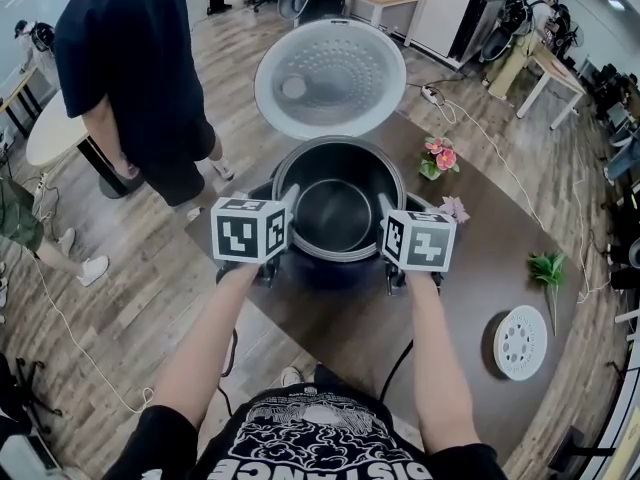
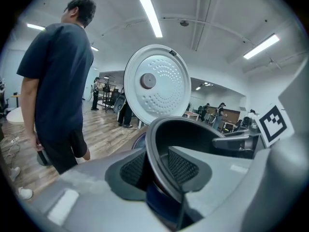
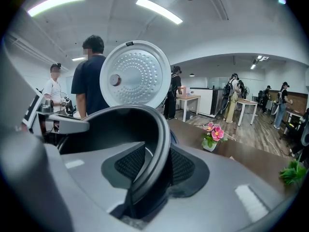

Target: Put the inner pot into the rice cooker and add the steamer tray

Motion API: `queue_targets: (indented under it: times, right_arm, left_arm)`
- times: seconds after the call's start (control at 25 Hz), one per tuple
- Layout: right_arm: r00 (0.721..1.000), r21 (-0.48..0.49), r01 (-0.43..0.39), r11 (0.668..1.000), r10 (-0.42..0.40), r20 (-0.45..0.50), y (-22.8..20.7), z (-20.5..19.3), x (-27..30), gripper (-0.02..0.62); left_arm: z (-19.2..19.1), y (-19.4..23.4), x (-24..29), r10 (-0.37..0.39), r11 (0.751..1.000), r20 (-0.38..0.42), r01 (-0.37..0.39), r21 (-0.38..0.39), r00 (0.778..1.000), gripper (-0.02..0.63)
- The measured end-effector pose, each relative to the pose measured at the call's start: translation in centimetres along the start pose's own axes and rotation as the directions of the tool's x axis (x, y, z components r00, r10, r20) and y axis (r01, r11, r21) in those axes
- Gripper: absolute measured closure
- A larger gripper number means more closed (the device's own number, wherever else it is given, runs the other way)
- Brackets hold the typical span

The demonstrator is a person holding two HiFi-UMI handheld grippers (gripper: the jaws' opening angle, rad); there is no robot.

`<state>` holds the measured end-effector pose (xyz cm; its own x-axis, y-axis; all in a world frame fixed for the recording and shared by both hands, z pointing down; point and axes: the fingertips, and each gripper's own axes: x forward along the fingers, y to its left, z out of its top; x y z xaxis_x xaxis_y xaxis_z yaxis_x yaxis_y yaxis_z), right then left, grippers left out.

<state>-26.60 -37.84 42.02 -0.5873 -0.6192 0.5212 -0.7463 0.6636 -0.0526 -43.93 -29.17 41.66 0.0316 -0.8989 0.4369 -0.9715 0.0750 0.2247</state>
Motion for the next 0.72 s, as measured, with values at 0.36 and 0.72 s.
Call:
queue_targets:
  times: [0.36,0.72]
  right_arm:
    - [1.0,-0.008,-0.002,1.0,0.002,0.003,-0.1,-0.2,0.1,0.449]
    - [0.999,-0.087,0.039,0.995,-0.037,0.022,0.2,-0.6,0.3,0.407]
  left_arm:
    - [-0.1,0.0,0.2,0.003,1.0,0.001,-0.003,0.012,1.0,0.469]
    - [-1.1,0.1,-0.3,0.023,0.997,0.0,-0.023,0.07,1.0,0.416]
